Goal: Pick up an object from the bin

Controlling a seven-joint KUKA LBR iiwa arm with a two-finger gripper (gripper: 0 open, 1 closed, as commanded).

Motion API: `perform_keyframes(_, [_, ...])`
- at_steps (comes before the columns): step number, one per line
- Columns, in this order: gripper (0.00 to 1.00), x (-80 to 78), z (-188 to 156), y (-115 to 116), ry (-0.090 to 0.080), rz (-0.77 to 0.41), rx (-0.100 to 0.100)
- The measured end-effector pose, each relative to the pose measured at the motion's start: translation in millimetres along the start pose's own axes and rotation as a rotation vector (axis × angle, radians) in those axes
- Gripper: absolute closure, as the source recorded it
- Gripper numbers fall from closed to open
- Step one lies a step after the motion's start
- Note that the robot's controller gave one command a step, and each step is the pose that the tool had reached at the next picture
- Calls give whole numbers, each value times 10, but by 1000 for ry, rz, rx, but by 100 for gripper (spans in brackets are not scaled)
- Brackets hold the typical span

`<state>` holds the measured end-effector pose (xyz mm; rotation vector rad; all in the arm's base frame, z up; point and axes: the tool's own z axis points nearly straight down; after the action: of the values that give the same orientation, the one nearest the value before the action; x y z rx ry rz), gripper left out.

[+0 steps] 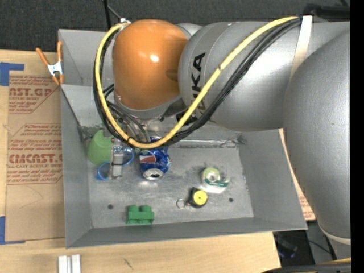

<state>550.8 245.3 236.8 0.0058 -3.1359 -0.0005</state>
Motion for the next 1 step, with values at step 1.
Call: perform_keyframes(1, [0,76,1699,-335,-2,539,2])
